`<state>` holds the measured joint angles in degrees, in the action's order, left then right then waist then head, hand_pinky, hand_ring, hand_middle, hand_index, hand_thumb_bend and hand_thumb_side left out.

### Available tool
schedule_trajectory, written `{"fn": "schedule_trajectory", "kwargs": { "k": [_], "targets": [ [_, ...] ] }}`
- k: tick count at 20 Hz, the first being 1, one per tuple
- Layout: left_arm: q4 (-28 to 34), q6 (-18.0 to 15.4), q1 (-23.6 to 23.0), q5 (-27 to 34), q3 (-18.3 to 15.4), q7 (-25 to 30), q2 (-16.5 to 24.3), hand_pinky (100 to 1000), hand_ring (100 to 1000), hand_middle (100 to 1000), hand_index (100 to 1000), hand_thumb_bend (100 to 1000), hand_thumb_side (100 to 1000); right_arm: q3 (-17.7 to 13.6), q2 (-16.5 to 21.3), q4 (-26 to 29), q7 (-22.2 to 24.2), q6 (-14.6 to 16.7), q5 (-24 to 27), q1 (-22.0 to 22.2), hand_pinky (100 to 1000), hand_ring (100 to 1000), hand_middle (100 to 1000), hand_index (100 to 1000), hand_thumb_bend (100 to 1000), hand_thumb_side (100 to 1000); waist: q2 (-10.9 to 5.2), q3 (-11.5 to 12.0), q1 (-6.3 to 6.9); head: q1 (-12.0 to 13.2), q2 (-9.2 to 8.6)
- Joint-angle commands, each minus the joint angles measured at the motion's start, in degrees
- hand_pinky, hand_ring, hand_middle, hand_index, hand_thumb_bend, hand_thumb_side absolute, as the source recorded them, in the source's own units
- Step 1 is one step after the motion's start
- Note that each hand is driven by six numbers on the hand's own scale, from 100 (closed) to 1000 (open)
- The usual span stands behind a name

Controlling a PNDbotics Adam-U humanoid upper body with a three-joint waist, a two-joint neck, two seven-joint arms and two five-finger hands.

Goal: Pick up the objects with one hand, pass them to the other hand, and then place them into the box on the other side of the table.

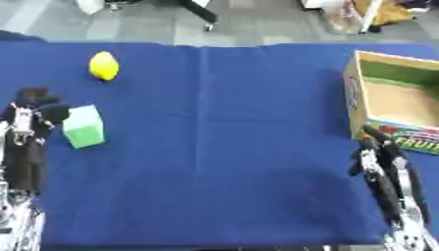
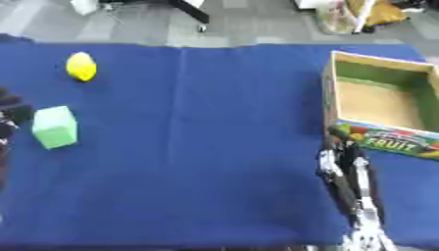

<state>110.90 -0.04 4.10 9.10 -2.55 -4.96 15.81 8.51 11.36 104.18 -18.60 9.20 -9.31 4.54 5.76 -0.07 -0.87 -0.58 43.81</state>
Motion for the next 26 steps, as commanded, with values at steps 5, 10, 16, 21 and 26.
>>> {"fn": "schedule_trajectory", "kwargs": {
  "k": [5,10,16,21,26],
  "targets": [
    [3.67,0.22,1.36,-8.66,0.53,3.09,26.94,780,717,684,808,283,529,-0.25,1.57,0.33,-0.24,0.01,-0.39,0.04,365,353,431,853,100,745,-1.03,-0.14,1.3,0.33,0.31],
    [3.69,5.26,3.73,-19.35,2.95,11.27,44.55,809,745,736,866,475,505,-0.08,2.37,0.15,-0.15,0.06,-0.7,0.43,364,353,431,853,100,745,-1.42,-0.2,2.3,0.57,0.31],
    [1.67,8.28,10.87,-31.65,9.55,26.42,50.35,822,753,760,895,636,533,0.29,2.89,0.08,0.26,0.16,-0.79,0.51,365,353,431,852,100,744,-1.87,-1.07,2.82,1.27,0.31],
    [-5.16,5.18,17.56,-41.57,15.71,37.61,47.3,812,744,752,888,740,523,0.51,3.01,0.07,0.53,0.28,-0.69,0.35,366,354,432,851,100,744,-2.03,-1.83,3.12,1.84,0.31],
    [-13.24,1.86,21.97,-47.33,18.4,42.07,43.02,814,750,759,894,774,504,0.51,2.95,0.03,0.61,0.38,-0.56,0.26,366,354,432,851,100,744,-2.16,-2.04,3.15,1.91,0.31]
  ]
}}
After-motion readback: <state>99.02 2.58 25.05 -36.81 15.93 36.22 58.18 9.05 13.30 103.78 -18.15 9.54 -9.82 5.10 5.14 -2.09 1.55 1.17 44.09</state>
